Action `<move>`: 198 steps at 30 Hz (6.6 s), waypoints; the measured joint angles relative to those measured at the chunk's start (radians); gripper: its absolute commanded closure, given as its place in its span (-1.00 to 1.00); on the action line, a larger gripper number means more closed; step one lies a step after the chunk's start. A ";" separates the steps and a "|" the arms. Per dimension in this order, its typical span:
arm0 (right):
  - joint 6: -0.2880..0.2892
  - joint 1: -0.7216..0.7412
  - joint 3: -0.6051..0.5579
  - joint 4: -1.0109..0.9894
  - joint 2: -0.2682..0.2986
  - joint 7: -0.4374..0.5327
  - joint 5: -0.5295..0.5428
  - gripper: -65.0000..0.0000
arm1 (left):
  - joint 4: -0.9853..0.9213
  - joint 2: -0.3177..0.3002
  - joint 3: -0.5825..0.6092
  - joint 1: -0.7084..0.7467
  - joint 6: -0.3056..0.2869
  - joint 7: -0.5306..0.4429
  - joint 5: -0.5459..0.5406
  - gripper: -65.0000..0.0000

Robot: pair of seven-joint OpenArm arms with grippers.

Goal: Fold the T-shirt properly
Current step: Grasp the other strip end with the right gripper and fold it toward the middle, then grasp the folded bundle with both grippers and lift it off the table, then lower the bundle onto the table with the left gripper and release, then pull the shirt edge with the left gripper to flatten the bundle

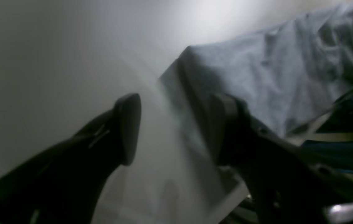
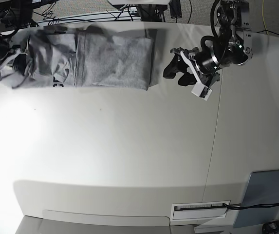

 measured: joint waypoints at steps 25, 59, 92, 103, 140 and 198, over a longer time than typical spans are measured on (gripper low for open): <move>-0.130 0.003 -0.740 0.380 -0.364 0.174 -0.372 1.00 | 0.000 0.000 0.000 0.133 -0.023 -0.129 0.039 -0.09; -0.100 0.003 -1.138 0.287 -0.364 0.332 -0.568 1.00 | 0.002 -0.008 -0.004 0.145 -0.023 -0.152 0.039 -0.09; 0.148 0.015 -1.098 0.286 -0.364 0.333 -0.319 0.03 | 0.098 -0.007 -0.280 0.145 -0.094 -0.120 -0.073 -0.09; -0.005 0.064 -0.673 0.287 -0.321 0.304 -0.428 0.04 | 0.131 -0.008 -0.201 0.145 -0.222 -0.077 -0.253 -0.01; -0.004 0.064 -0.550 0.287 -0.192 0.270 -0.443 0.04 | -0.178 -0.008 0.003 0.159 -0.095 -0.406 0.376 0.14; -0.072 0.248 -0.727 -0.072 -0.188 0.293 -0.581 0.17 | -0.539 -0.088 0.307 -0.288 0.003 -0.491 0.232 0.39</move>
